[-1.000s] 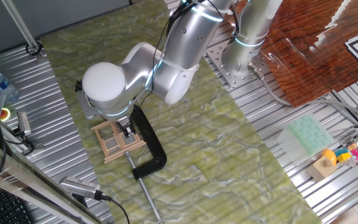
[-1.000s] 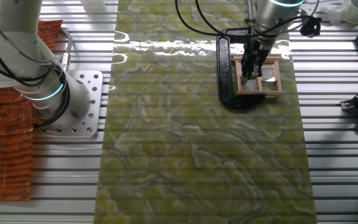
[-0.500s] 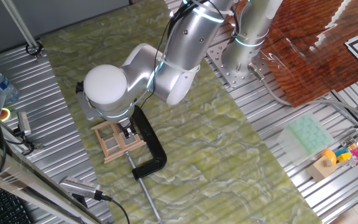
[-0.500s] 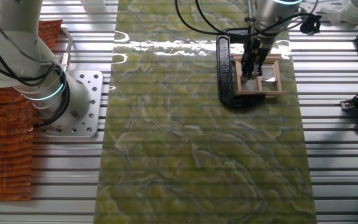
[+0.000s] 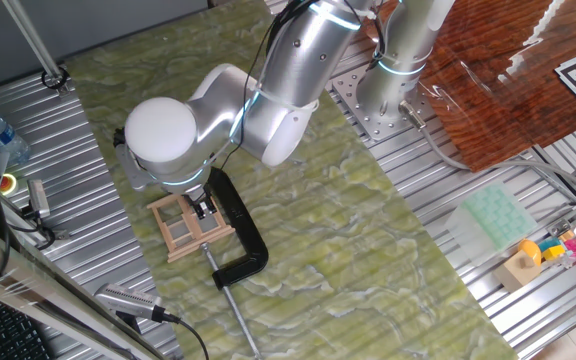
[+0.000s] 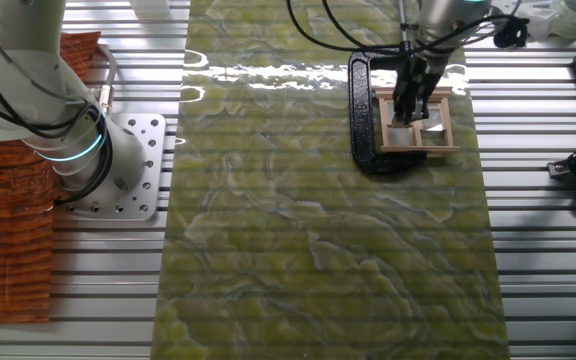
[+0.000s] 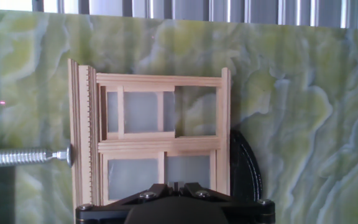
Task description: Close a sliding window
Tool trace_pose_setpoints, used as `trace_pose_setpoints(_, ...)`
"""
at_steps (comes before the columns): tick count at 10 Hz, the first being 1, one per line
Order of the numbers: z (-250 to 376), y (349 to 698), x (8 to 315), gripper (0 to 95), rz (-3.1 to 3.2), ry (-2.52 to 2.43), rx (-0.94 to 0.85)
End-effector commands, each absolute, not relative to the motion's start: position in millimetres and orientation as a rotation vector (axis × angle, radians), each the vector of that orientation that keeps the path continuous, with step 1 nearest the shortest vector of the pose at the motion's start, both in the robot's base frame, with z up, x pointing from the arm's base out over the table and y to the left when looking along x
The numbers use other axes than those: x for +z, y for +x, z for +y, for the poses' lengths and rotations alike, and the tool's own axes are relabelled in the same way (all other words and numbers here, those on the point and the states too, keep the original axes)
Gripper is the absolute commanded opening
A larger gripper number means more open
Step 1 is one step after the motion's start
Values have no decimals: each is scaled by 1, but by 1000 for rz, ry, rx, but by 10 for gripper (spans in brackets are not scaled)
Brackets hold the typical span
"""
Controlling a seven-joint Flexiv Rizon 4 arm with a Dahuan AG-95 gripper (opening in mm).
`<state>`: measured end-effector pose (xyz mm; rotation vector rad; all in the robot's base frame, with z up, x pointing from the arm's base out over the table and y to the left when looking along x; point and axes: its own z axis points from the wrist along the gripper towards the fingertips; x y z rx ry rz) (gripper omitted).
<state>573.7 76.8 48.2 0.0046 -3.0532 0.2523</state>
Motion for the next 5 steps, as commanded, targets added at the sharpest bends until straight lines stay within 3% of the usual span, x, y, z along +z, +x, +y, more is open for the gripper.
trace_pose_setpoints(1, 77, 575, 62, 0, -3054, 10, 214)
trace_pose_setpoints(5, 83, 574, 99, 0, -3067, -17, 60)
